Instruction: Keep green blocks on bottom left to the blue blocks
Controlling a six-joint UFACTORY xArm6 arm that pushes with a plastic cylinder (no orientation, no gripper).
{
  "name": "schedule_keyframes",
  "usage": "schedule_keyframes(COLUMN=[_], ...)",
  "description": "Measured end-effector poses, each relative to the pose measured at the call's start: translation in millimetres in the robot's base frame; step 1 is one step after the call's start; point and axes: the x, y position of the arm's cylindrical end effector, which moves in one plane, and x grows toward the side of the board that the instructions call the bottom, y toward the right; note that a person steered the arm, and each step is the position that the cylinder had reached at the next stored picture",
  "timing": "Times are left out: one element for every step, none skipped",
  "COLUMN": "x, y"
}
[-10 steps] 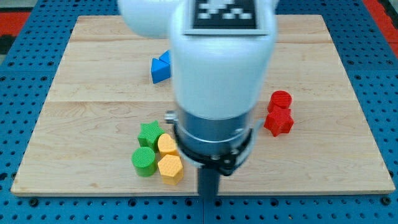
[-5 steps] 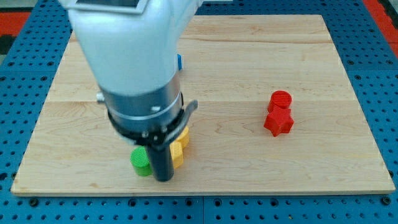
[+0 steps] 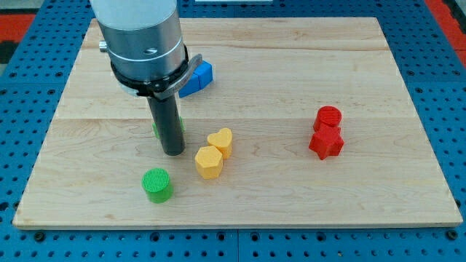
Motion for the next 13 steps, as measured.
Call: schedule_keyframes(x=[-24,-50,-43,19,52,48,83,116,99,45,-2,46,41], y=[18,-18,-72,-43,-4,13,65,59,-28,-99,-100,-124,-101])
